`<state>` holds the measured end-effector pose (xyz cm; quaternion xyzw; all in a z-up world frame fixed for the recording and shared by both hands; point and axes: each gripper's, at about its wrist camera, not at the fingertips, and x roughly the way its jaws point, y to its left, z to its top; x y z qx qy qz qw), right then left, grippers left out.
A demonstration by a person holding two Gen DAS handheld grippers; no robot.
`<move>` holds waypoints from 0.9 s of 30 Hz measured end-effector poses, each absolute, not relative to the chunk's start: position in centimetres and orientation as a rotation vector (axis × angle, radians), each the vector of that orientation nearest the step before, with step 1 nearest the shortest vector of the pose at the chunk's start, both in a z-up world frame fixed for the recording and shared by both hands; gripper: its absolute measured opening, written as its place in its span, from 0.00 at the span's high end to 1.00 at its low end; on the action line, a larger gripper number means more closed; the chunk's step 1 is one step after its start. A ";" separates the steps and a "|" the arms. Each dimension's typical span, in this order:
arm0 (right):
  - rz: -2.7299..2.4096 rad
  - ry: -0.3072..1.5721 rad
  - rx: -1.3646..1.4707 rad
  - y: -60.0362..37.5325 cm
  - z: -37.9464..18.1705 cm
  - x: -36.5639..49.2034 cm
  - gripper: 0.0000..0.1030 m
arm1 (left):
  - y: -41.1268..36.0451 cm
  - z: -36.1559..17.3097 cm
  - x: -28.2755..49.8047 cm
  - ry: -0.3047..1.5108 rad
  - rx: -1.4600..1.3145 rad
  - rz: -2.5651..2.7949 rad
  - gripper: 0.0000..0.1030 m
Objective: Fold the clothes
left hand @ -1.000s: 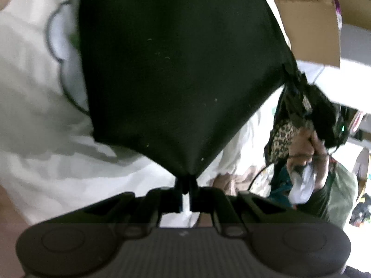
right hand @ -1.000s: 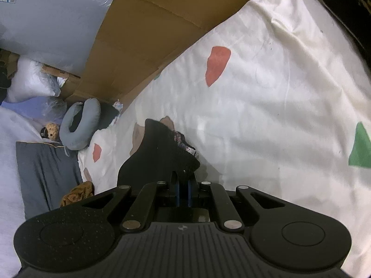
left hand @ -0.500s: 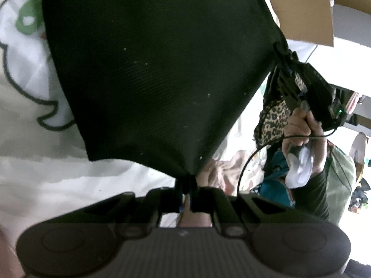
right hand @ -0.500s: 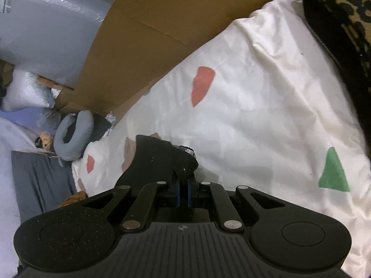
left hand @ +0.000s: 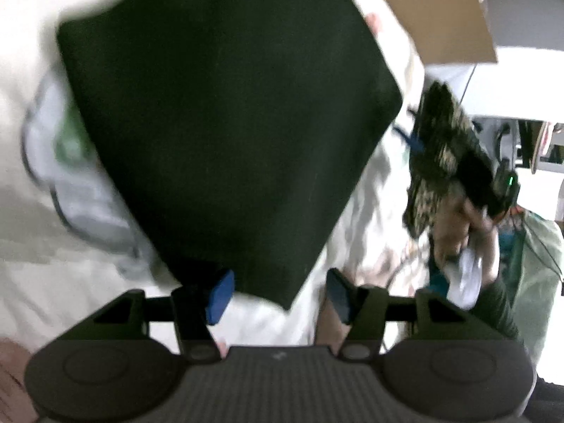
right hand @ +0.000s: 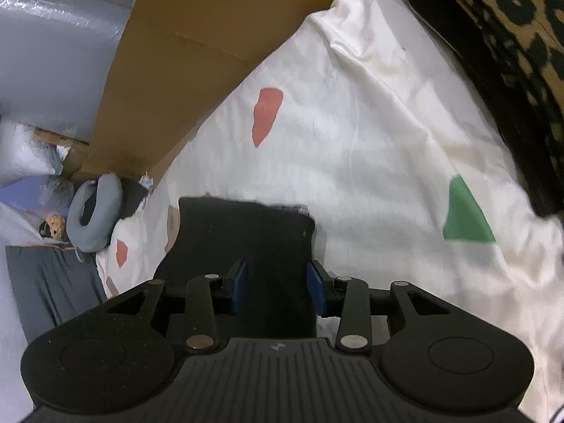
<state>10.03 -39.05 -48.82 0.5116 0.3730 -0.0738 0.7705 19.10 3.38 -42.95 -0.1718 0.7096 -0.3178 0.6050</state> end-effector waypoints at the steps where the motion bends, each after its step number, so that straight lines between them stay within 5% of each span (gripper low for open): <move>1: -0.159 0.815 1.105 -38.8 -48.7 9.9 0.58 | 3.3 -42.4 19.7 1.608 -0.384 -0.738 0.37; 20: -0.125 0.893 1.116 -35.2 -49.0 7.4 0.58 | -1.3 -38.2 28.0 1.177 -0.022 -0.684 0.34; 27: -0.121 0.917 1.106 -34.7 -49.5 7.4 0.58 | -2.7 -38.5 29.6 1.070 0.111 -0.698 0.41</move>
